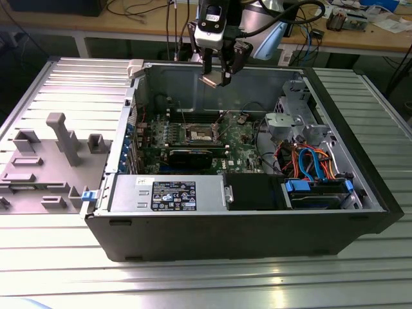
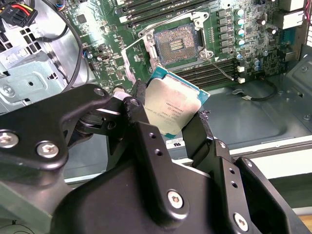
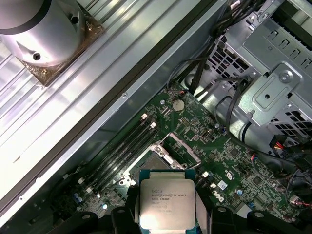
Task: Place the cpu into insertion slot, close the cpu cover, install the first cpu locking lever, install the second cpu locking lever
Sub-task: 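Place the cpu into insertion slot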
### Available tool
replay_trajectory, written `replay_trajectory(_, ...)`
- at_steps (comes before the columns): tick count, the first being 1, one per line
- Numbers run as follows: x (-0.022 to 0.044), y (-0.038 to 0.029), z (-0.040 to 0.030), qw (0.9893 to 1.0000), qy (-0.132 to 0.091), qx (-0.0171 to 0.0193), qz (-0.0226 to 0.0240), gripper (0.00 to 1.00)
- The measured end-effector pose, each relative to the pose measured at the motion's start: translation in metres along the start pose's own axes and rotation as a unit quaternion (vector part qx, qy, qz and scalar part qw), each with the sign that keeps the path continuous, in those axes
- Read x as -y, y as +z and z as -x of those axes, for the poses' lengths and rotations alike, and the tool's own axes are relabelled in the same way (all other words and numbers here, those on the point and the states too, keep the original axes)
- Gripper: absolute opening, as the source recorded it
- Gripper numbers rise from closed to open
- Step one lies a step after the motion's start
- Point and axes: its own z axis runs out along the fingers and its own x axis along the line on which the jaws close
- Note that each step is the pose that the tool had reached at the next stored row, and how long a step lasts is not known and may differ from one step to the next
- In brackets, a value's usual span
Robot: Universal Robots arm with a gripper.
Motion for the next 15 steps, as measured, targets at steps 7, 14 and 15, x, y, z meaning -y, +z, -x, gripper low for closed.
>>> replay_trajectory(7, 0.0, 0.0, 0.0, 1.0, 0.002, 0.0001, 0.0001, 0.54)
replay_trajectory(14, 0.0, 0.0, 0.0, 0.9997, 0.025, 0.0022, 0.0005, 0.54)
replay_trajectory(15, 0.0, 0.0, 0.0, 0.9996, 0.028, 0.0025, 0.0006, 0.54)
